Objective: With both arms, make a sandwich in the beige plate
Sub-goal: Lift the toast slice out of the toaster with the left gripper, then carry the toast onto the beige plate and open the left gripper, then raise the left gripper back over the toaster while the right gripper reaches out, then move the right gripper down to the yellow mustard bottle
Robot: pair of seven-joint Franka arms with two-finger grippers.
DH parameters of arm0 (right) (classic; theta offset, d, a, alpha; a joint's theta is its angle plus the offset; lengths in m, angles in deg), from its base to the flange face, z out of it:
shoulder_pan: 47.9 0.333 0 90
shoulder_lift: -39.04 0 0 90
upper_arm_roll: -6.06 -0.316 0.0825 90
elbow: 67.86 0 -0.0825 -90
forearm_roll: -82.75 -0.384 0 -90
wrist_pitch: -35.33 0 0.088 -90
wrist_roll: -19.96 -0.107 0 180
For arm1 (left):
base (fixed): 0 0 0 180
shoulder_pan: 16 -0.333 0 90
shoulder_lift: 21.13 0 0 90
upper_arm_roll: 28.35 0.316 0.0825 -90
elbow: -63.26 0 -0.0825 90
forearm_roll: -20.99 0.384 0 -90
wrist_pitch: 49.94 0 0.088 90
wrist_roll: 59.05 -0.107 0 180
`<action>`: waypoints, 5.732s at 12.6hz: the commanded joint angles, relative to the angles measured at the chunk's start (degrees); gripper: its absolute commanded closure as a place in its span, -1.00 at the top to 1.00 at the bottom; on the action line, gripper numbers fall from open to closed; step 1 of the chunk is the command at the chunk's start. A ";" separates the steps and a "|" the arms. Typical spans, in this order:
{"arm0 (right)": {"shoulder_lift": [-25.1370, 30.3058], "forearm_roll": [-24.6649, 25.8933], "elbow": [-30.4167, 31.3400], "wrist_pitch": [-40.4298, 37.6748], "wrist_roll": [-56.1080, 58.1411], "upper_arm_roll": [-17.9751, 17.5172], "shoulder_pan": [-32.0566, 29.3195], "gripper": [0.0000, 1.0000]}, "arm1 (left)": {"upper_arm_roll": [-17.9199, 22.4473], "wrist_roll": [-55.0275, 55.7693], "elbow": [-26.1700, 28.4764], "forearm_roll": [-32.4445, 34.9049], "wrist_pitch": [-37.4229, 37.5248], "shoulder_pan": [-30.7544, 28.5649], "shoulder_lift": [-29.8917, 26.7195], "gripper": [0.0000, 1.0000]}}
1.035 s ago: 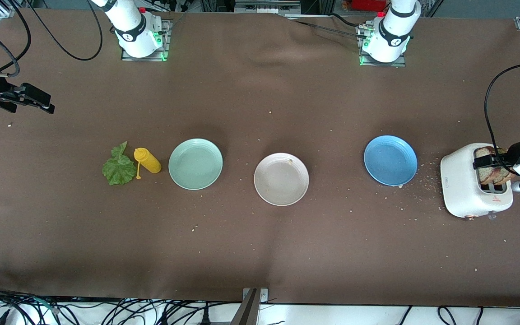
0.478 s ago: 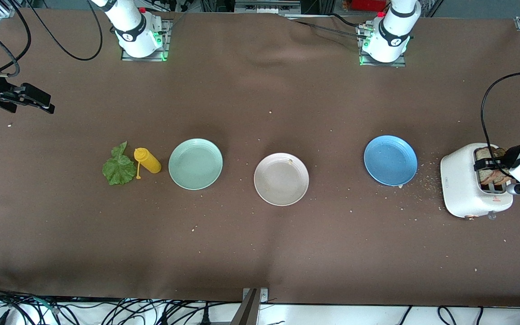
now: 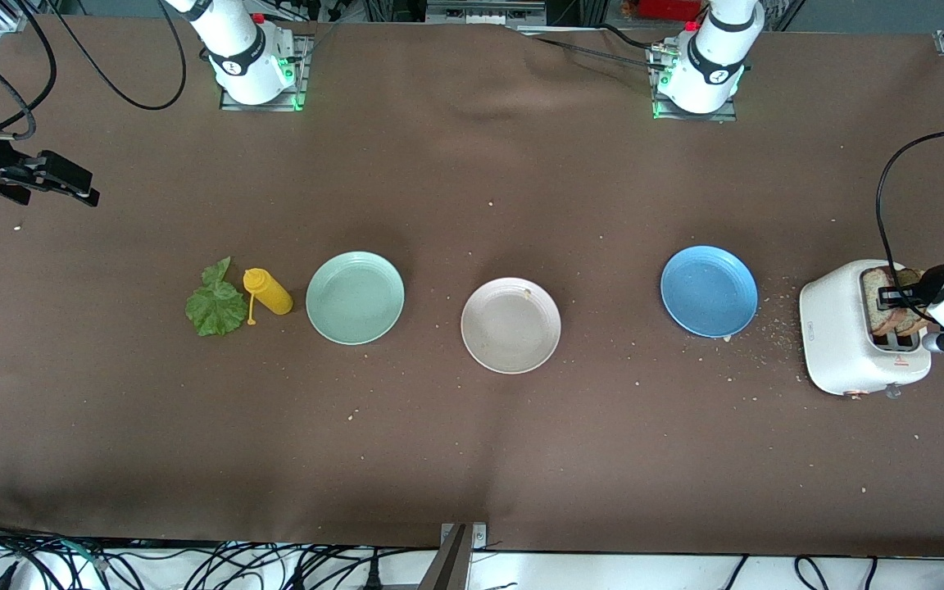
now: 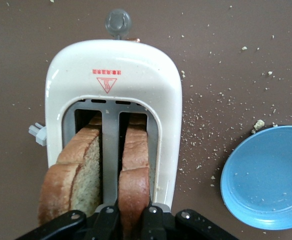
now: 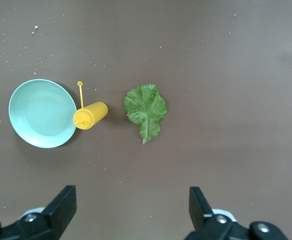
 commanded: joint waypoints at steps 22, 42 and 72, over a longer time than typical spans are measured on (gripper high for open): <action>0.12 0.18 -0.74 -1.02 -0.50 -0.39 -0.27 1.00 | -0.77 7.90 -17.98 -46.76 10.67 33.52 17.25 -1.00; 0.12 0.18 -0.74 -1.02 -0.50 -0.39 -0.27 1.00 | 0.28 14.18 -16.84 -55.21 -8.53 39.88 24.64 1.00; -18.15 -19.57 0.31 3.73 60.01 0.93 -10.45 1.00 | 1.07 11.80 -5.05 -5.54 16.51 17.03 -14.20 1.00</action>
